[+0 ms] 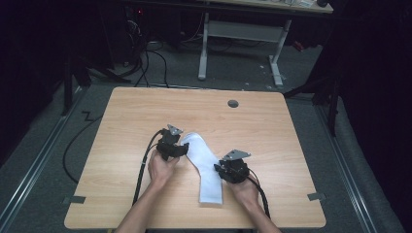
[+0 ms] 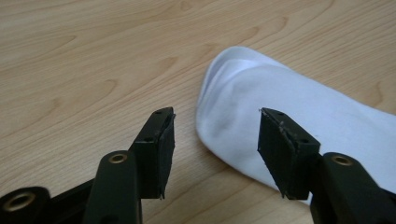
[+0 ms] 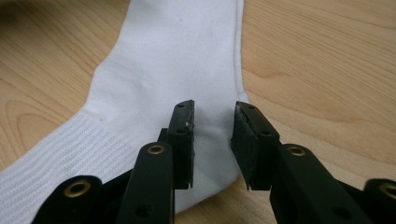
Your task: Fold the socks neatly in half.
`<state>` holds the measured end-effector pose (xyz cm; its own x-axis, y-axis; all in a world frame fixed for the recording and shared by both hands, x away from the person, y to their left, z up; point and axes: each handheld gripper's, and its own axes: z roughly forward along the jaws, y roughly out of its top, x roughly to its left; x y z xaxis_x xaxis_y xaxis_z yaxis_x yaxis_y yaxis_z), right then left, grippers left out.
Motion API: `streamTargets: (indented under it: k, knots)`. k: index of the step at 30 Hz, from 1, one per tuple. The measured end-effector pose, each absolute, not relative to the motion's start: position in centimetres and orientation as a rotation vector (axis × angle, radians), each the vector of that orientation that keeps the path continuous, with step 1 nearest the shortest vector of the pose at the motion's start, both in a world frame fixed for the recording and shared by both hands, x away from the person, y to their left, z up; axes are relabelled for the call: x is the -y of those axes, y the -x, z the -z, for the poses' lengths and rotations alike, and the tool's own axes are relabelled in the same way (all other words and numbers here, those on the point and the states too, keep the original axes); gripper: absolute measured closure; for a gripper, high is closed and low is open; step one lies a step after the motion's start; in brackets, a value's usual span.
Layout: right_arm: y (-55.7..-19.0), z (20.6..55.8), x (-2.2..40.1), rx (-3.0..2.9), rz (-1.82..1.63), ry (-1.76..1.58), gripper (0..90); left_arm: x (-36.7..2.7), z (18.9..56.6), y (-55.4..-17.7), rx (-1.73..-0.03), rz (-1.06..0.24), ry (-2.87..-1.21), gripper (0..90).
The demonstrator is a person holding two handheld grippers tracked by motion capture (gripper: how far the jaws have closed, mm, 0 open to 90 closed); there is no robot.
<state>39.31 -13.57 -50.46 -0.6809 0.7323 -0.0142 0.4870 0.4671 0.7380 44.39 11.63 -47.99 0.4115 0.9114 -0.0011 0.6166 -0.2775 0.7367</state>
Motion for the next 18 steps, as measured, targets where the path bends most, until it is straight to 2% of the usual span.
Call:
streamTargets:
  k: [10,18]
  knots:
    - [-39.3,50.5,13.6,-2.395,-1.046,-1.023,68.2,-12.5,48.7,-45.2,-1.344,-0.549,-2.003,48.3]
    - [-39.2,50.5,13.6,-2.395,-1.047,-1.009,68.2,-13.4,49.0,-46.0,-1.39,-0.512,-1.919,51.0]
